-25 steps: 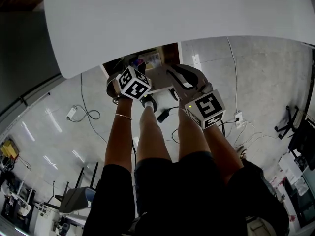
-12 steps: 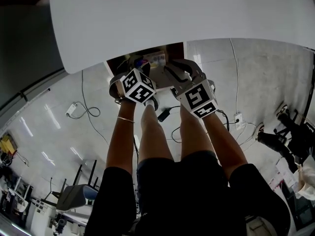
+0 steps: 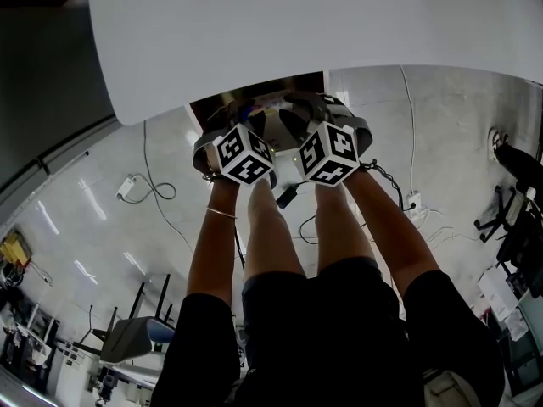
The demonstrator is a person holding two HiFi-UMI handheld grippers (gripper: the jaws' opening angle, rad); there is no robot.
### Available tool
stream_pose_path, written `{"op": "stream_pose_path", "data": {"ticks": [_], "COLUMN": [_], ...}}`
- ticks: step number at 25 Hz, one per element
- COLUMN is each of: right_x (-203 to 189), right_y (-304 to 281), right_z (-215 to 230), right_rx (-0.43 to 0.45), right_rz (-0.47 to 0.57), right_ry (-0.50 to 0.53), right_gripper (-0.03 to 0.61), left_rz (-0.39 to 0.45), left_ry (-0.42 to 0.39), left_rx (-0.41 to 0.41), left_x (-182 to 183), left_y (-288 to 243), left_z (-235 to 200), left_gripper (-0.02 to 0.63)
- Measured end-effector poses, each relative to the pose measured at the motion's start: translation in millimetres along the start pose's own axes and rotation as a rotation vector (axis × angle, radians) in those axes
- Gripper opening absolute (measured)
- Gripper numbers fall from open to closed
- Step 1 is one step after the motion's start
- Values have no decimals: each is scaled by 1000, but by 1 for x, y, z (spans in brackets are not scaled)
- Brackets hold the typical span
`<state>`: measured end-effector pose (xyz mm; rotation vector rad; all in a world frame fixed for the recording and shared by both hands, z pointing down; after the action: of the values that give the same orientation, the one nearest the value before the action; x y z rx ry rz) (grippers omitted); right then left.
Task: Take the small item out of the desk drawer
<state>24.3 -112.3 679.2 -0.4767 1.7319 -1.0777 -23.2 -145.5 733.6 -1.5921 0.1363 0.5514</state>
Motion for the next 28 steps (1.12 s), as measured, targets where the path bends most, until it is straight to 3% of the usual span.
{"op": "stream_pose_path", "data": {"ticks": [12, 28], "right_x": [-9, -17], "right_y": [-41, -59], "right_z": [-6, -25], "right_rx": [82, 196], "right_rz": [-167, -237], "right_ry": [251, 338], "right_gripper": [141, 140], "left_rz": [8, 31], "left_ry": [7, 24], "left_rx": [-37, -57], "left_x": [-2, -6], "left_y": [6, 13], "left_z": [5, 17], "left_gripper": [100, 78]}}
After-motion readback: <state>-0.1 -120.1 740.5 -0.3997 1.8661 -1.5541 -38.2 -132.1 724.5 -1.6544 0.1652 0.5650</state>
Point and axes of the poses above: the fingertips, and each gripper's own axes: y backward along the fingers, z to its right, x out of its top, the point moved 3 cm from there along y, backward along the fingers, and after that the axes turned 2 degrees about y, right-handed, at the moved point
